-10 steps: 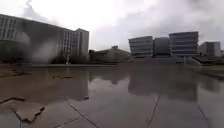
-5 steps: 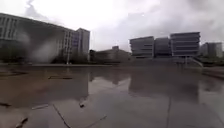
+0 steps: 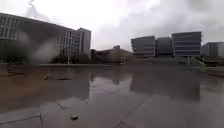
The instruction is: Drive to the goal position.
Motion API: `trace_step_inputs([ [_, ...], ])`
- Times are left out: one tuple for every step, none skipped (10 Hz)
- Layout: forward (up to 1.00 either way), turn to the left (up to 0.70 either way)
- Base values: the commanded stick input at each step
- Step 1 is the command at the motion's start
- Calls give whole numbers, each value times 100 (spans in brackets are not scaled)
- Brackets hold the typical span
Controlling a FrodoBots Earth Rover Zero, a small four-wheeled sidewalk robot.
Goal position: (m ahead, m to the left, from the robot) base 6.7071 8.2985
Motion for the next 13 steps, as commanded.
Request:
trace_step_inputs([
  [70,1],
  [70,2],
  [70,2],
  [70,3],
  [70,0],
  [70,0],
  [70,0],
  [70,2],
  [70,18],
  [70,26],
  [70,23],
  [70,14],
  [70,0],
])
